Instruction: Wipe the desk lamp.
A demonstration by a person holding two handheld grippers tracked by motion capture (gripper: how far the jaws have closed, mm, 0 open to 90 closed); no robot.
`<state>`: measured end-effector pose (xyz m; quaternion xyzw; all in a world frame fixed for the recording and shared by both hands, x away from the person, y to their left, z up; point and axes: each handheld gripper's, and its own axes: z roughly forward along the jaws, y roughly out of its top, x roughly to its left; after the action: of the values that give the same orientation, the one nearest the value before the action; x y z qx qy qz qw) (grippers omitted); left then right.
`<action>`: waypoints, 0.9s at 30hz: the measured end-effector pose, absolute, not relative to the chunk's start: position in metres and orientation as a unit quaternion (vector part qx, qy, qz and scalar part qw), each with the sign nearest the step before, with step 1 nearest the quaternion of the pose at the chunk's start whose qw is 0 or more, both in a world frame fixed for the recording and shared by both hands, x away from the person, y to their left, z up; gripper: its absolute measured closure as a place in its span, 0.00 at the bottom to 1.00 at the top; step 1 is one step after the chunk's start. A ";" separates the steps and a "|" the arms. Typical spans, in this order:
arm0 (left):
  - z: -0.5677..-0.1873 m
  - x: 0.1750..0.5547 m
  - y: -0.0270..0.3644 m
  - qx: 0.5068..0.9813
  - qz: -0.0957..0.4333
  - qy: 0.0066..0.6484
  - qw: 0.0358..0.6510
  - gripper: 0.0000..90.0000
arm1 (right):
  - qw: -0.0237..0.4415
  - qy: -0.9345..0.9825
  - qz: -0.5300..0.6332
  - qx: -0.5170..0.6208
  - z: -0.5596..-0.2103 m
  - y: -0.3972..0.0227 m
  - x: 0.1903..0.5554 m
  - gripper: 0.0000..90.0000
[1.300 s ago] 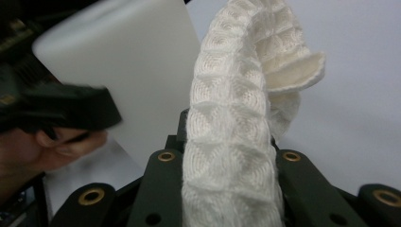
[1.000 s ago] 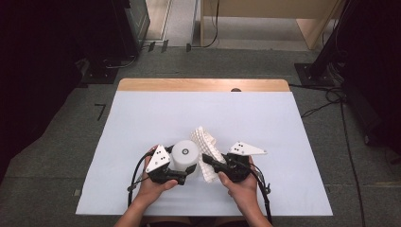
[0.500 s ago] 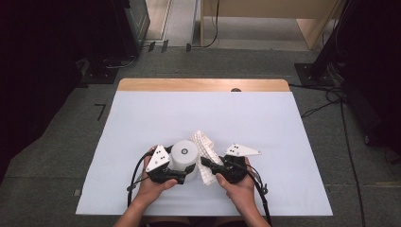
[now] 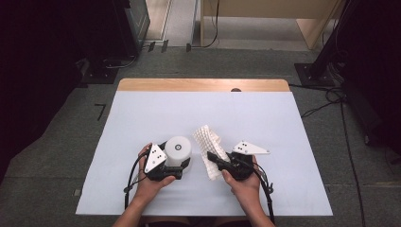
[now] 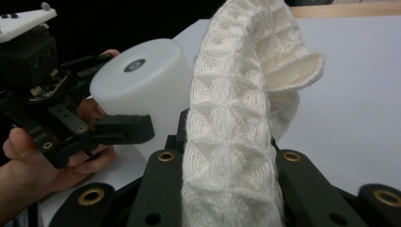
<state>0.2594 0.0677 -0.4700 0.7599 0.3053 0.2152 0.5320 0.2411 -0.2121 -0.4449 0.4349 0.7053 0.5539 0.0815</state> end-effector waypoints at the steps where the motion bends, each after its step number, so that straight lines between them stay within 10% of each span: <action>1: -0.470 0.260 0.068 0.760 0.215 0.305 0.531 0.10 | 0.080 0.707 0.552 0.436 -0.446 -0.212 0.241 0.82; 22: -0.469 0.248 0.050 0.729 0.257 0.382 0.506 0.09 | 0.065 0.730 0.511 0.449 -0.471 -0.204 0.250 0.81; 27: -0.464 0.254 0.066 0.727 0.181 0.334 0.572 0.10 | 0.048 0.746 0.491 0.447 -0.483 -0.193 0.250 0.81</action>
<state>0.2537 0.0664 -0.4638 0.7271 0.3344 0.1812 0.5716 0.2499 -0.1930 -0.4826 0.4472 0.7459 0.4913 0.0475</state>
